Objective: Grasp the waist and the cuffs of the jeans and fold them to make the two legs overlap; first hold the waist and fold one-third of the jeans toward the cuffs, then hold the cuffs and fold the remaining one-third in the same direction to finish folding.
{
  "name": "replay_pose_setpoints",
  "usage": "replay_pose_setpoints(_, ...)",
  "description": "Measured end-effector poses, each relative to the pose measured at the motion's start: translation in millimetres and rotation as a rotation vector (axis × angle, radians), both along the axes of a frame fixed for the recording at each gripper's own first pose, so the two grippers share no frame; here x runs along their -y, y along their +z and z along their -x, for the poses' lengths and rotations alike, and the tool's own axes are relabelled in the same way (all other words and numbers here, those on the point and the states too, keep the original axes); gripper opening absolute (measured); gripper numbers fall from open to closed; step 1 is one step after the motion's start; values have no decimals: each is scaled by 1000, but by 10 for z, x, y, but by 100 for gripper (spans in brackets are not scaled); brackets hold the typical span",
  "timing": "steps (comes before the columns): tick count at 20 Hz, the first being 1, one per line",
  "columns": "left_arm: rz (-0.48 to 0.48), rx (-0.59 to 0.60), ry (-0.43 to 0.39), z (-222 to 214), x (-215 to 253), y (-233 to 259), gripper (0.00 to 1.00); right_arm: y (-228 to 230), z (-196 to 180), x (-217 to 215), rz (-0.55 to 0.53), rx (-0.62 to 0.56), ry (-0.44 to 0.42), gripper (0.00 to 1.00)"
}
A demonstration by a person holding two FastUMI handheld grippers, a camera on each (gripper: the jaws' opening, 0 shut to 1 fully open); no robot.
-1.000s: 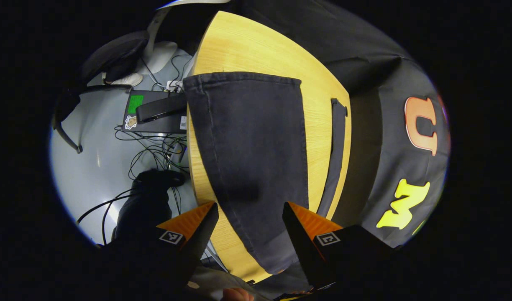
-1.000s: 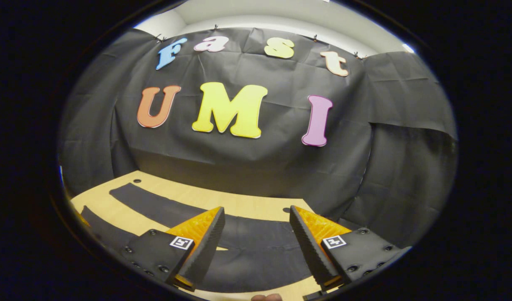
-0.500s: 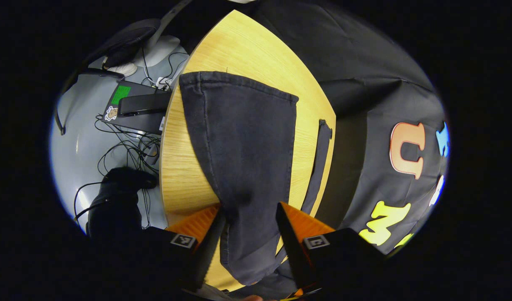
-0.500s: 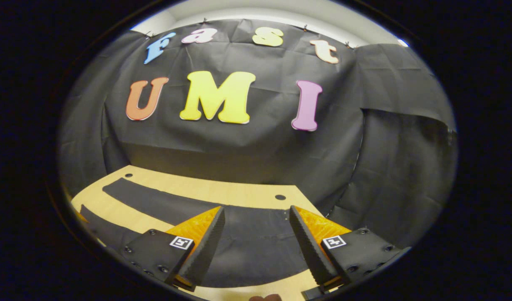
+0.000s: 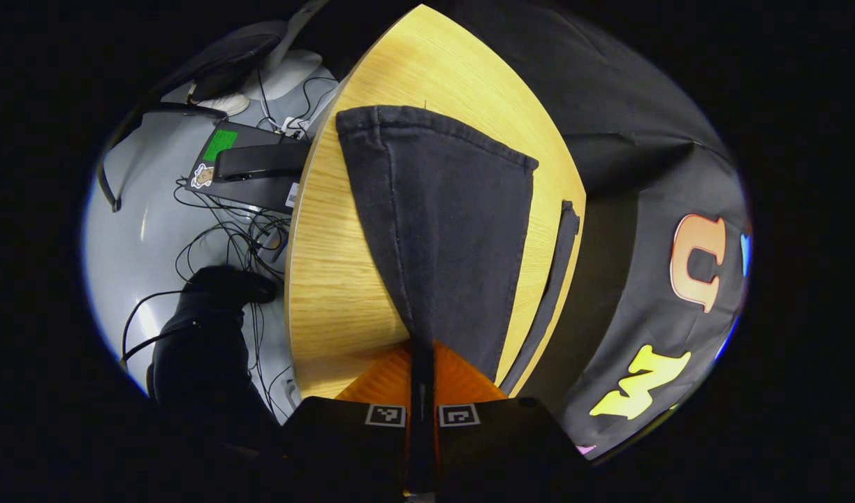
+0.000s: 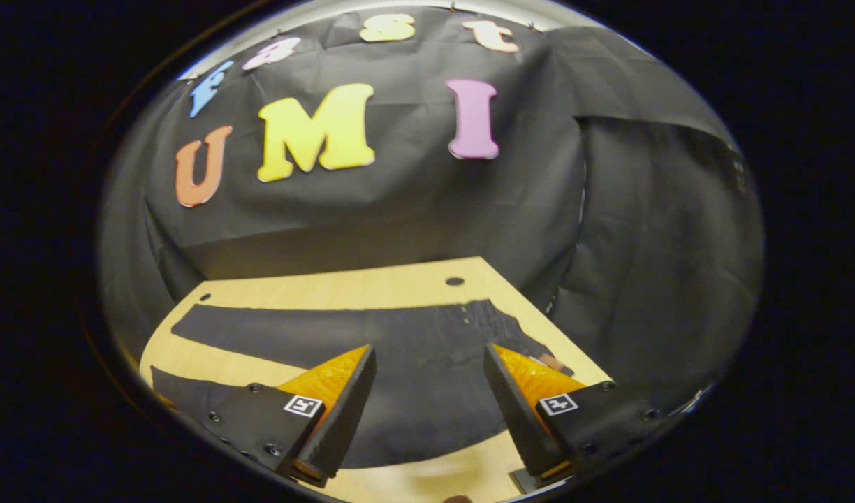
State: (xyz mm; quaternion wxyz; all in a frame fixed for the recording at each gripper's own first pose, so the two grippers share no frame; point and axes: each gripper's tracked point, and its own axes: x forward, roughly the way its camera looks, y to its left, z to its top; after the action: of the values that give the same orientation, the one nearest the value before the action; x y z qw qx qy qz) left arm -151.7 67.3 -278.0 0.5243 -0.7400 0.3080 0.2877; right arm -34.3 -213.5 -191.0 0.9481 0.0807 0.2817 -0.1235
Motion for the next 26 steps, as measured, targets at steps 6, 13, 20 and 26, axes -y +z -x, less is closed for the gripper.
replay_pose_setpoints(6,9,2,1,10,-2,-10,4,-1161,383,347,-389,-362,-250,94)
replay_pose_setpoints(13,21,2,1,11,-2,-13,3,-1223,399,436,-583,-379,-368,96)
replay_pose_setpoints(20,28,13,-13,23,1,-11,3,-1389,68,495,-739,-306,-489,55)
replay_pose_setpoints(26,40,13,-4,10,-3,-8,3,-1428,153,577,-812,-300,-538,0)
